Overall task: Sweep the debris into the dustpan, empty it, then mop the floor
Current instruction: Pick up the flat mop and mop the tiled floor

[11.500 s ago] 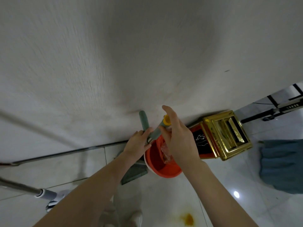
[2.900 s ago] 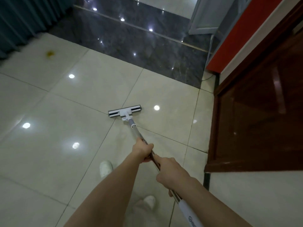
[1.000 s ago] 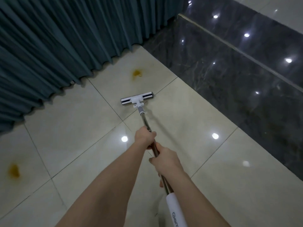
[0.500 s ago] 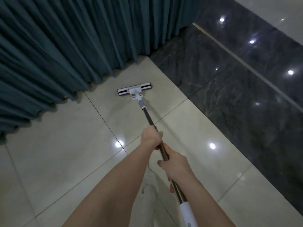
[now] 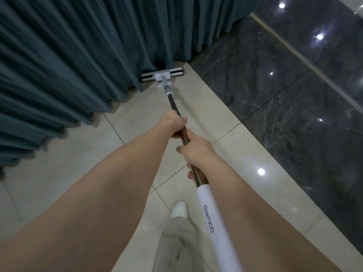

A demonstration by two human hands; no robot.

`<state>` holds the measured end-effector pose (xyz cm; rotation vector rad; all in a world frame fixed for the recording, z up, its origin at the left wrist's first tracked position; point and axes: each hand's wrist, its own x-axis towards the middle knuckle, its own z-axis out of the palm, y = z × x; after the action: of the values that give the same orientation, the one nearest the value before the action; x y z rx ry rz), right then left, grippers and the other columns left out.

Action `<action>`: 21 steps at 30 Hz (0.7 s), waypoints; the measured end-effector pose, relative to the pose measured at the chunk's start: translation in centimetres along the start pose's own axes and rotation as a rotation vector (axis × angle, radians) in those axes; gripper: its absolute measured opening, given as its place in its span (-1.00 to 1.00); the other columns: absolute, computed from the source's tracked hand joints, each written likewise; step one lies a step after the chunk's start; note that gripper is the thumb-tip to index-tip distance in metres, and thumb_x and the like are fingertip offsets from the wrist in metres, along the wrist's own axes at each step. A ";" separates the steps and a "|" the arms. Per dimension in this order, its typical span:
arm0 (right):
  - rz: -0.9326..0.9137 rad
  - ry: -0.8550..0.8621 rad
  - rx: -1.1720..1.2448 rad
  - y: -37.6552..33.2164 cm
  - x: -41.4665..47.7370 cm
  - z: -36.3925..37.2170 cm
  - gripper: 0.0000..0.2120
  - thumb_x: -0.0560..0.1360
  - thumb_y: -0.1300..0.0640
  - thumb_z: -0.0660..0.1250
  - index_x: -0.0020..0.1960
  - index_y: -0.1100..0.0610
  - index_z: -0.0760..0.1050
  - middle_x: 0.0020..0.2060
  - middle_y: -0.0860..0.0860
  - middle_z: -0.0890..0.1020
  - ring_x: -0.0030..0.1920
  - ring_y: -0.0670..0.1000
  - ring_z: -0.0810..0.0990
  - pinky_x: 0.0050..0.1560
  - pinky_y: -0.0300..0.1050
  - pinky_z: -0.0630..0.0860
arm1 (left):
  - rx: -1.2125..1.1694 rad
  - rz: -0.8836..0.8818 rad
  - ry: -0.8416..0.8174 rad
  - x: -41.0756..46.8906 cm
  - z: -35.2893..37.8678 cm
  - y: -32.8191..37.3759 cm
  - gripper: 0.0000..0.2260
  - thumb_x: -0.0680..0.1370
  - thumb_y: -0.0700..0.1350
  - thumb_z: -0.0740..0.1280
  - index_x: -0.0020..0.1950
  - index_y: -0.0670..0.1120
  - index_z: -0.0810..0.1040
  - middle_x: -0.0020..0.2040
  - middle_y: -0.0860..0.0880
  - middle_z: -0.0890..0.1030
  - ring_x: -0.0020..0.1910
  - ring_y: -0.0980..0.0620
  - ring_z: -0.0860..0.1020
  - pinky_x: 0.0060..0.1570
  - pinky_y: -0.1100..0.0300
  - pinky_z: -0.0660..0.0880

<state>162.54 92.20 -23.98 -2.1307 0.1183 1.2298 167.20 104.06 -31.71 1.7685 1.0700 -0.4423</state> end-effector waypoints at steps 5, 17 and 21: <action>0.004 -0.016 -0.024 5.8 -5.1 1.8 -0.41 0.55 0.16 0.15 0.40 -0.40 0.16 -0.10 0.10 0.52 -0.34 0.17 0.62 -0.37 0.10 0.66 | -0.004 0.013 -0.012 -5.5 2.9 -4.5 -0.88 0.50 -0.13 0.34 -0.01 -0.04 0.43 -0.07 -0.18 0.60 -0.11 -0.20 0.63 -0.23 -0.13 0.63; 0.060 0.009 0.034 24.3 -25.7 2.7 -0.38 0.53 0.15 0.14 0.37 -0.49 0.17 -0.25 0.00 0.50 -0.41 0.01 0.49 -0.39 -0.07 0.60 | 0.079 0.030 -0.095 -27.8 14.1 -15.4 -0.85 0.46 -0.11 0.33 -0.01 -0.13 0.51 -0.04 -0.15 0.63 -0.12 -0.13 0.61 -0.27 0.04 0.60; 0.073 0.055 0.040 31.5 -32.6 1.7 -0.37 0.52 0.21 0.19 0.44 -0.36 0.21 -0.29 0.02 0.52 -0.44 -0.02 0.45 -0.48 -0.21 0.47 | 0.069 0.033 -0.136 -35.8 19.6 -18.2 -0.84 0.49 -0.12 0.32 0.01 -0.17 0.50 -0.03 -0.15 0.60 -0.18 -0.10 0.56 -0.54 0.18 0.48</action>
<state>131.08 60.96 -14.30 -2.1427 0.2446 1.2011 136.02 72.65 -25.59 1.7865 0.9386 -0.5764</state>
